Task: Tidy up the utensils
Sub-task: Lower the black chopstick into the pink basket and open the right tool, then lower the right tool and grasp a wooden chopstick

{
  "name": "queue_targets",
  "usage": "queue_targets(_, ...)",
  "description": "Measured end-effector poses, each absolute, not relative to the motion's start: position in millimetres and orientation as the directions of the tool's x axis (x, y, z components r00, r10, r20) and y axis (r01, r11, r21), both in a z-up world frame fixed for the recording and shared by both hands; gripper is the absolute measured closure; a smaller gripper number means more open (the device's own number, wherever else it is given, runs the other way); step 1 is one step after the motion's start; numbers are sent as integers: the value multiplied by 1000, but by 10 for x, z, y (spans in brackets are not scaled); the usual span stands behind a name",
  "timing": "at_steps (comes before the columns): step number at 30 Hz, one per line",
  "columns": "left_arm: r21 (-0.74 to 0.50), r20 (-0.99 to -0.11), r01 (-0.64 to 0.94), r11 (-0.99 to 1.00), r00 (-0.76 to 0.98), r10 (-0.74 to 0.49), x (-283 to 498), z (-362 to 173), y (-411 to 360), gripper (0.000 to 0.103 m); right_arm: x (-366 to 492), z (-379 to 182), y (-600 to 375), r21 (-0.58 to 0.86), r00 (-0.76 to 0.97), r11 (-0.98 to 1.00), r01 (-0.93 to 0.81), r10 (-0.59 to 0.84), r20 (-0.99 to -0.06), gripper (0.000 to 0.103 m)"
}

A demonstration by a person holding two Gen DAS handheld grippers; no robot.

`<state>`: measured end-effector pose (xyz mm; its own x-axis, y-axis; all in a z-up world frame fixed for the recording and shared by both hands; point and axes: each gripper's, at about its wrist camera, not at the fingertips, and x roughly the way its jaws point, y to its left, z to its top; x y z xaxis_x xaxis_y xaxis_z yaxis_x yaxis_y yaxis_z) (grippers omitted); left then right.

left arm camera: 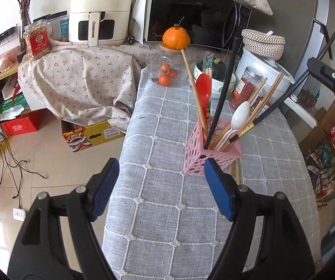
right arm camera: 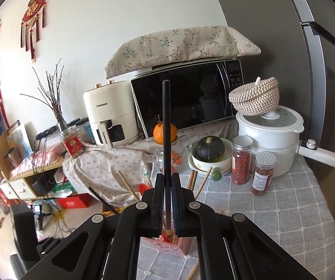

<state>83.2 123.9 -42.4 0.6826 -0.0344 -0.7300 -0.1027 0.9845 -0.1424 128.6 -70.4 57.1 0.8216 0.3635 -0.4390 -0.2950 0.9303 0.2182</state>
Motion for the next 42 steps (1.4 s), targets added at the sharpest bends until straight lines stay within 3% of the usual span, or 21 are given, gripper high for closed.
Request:
queue_targets(22, -143, -760, -88, 986, 647, -52, 887, -495, 1250, 27, 1700, 168, -323, 177, 807, 939, -295, 344, -479, 96)
queue_targets(27, -138, -760, -79, 987, 648, -54, 891, -480, 1196, 25, 1621, 303, -388, 194, 816, 931, -310, 365, -448, 67)
queue_targets(29, -136, -758, -77, 988, 650, -54, 889, -470, 1163, 23, 1573, 388, -421, 193, 822, 928, -318, 372, -432, 61)
queue_targets(42, -114, -773, -38, 993, 631, -65, 888, -493, 1003, 22, 1298, 690, -867, 196, 833, 933, -303, 359, -421, 43)
